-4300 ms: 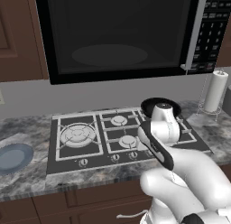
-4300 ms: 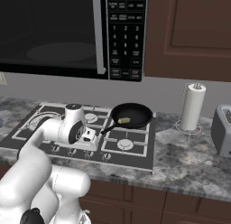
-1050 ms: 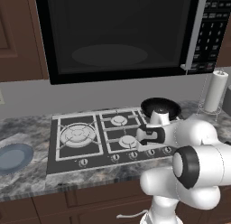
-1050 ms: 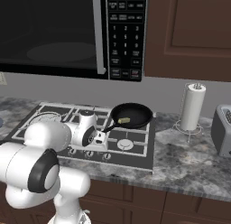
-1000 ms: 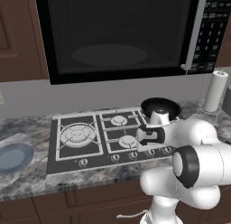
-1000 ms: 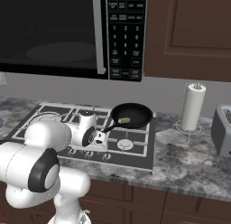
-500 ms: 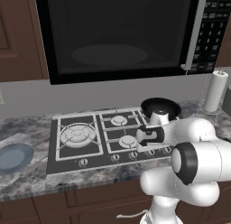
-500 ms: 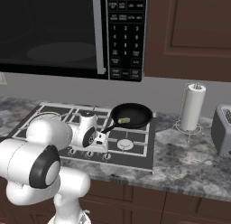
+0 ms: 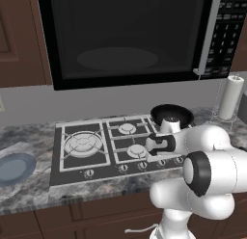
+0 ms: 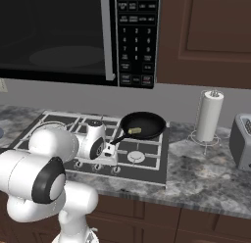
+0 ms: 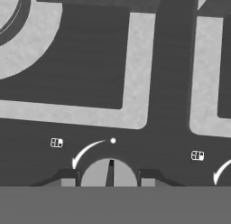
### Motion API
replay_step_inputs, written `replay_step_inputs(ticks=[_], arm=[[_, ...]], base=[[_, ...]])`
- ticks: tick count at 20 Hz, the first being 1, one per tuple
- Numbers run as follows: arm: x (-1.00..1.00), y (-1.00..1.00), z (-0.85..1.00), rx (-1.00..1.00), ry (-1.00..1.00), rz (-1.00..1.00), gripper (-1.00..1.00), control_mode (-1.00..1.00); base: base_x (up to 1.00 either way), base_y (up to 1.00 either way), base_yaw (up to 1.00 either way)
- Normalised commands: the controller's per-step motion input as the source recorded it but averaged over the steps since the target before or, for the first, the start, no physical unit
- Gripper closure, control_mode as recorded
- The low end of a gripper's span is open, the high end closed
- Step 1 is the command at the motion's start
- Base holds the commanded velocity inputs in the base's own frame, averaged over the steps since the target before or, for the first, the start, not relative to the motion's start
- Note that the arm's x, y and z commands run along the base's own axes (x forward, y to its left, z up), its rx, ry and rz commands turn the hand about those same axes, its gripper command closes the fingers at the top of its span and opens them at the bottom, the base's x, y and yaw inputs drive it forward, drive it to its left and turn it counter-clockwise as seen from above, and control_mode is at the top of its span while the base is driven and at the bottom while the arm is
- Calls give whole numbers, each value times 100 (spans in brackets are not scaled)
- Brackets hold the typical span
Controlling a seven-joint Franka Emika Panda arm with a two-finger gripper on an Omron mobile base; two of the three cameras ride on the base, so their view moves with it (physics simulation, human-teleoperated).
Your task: Pick up the butter stick and place it in the pan. Then turn on the burner for the pan.
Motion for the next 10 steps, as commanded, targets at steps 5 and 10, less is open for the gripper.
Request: replay_step_inputs(ticks=[5,10], arm=[[0,0,0,0,0,0,100,-100],[0,0,0,0,0,3,100,-100]], base=[[0,0,0],[0,0,0]])
